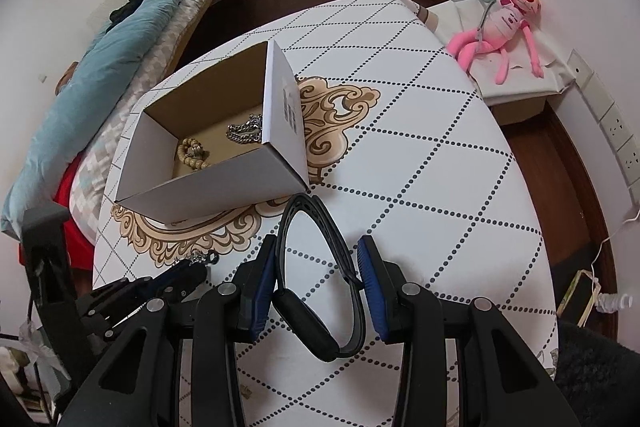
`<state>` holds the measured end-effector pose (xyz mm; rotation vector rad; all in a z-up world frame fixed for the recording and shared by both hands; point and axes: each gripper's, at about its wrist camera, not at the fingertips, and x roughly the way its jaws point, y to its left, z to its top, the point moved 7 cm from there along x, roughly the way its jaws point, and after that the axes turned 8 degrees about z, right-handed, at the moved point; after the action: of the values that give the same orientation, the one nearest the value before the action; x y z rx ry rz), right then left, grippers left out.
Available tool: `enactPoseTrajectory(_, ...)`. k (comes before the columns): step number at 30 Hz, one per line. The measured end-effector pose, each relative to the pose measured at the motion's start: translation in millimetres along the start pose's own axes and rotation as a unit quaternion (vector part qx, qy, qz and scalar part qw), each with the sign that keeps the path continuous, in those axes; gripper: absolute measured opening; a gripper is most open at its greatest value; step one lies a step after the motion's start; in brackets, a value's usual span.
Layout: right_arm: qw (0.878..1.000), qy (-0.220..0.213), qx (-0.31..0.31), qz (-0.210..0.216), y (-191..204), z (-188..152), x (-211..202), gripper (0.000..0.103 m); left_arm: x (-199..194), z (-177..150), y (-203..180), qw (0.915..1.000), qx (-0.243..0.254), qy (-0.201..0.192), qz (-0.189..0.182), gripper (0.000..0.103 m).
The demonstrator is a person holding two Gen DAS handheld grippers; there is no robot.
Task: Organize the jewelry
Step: 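Carry the necklace in left gripper and the band in right gripper toward the box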
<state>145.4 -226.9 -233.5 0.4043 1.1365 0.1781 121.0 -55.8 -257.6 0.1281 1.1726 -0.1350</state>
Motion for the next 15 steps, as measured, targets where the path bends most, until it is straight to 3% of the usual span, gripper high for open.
enactPoseTrajectory(3, 1.0, -0.005, -0.002, 0.006, 5, 3, -6, 0.042, -13, -3, 14, 0.9995, -0.022, -0.005, -0.022, 0.005)
enactPoseTrajectory(7, 1.0, -0.017, -0.011, 0.022, 18, 13, -20, 0.042, -63, 7, 28, 0.9957, -0.055, -0.036, -0.065, 0.005)
enactPoseTrajectory(12, 0.998, -0.035, -0.024, 0.05, 41, 38, -39, 0.042, -117, 51, 36, 0.9871, -0.082, -0.084, -0.109, 0.005)
enactPoseTrajectory(15, 0.997, -0.034, -0.039, 0.056, 55, 55, -37, 0.042, -124, 80, 35, 0.9858, -0.086, -0.093, -0.11, 0.005)
